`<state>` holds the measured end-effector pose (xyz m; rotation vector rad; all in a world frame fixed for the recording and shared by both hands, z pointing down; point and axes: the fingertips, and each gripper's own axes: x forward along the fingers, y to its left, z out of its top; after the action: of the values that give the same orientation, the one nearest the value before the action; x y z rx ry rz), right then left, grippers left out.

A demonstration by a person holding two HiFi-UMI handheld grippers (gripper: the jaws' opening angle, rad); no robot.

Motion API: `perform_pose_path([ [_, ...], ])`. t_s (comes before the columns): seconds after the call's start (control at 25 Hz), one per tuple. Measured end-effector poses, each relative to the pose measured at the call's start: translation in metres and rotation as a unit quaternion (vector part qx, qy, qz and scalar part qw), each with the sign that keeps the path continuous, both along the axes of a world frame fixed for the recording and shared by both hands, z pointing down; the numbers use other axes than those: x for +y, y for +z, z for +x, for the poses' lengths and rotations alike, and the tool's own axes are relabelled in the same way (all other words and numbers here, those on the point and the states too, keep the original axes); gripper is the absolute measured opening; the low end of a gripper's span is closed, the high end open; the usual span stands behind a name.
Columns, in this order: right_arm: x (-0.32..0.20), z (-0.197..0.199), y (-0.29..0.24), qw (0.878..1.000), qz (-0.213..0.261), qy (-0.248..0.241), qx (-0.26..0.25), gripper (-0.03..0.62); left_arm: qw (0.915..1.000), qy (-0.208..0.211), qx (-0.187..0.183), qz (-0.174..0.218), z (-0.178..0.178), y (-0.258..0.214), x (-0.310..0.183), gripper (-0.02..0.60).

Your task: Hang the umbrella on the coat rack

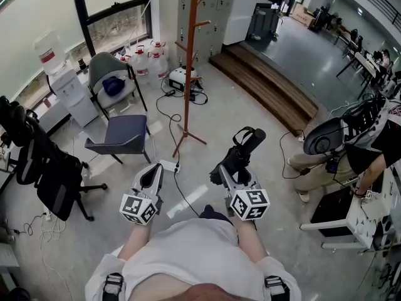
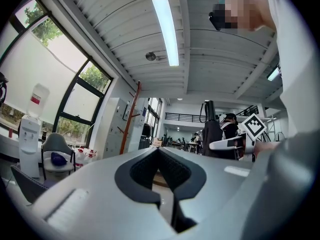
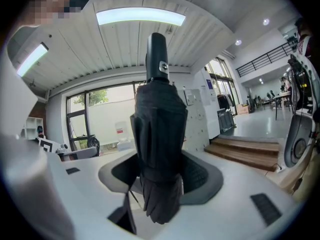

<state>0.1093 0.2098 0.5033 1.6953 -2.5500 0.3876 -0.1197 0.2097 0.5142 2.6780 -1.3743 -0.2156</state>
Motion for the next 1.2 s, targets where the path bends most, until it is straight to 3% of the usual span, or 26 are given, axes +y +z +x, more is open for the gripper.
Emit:
perform_pose_path([
  [0.24,-0.032,0.002,0.002,1.0,0.003,0.0,0.004,0.242,1.0,0.001,-0.007,0.001,-0.001,0.003,-0.025,0.009],
  [0.44,-0.088,-0.002,0.005,1.0,0.002,-0.011,0.007,0.242,0.9999,-0.008,-0.008,-0.002,-0.005,0.009,-0.078,0.009],
  [0.88,-0.277,0.017,0.003,0.999,0.01,-0.043,0.007,0.242,0.9996,-0.024,-0.018,0.001,0.023,0.005,-0.259,0.009],
  [1.2,-0.405,0.026,-0.012,0.997,0.024,-0.074,0.021,0.242,0.9988,-0.033,-0.006,0.036,0.055,-0.021,-0.381,0.009],
])
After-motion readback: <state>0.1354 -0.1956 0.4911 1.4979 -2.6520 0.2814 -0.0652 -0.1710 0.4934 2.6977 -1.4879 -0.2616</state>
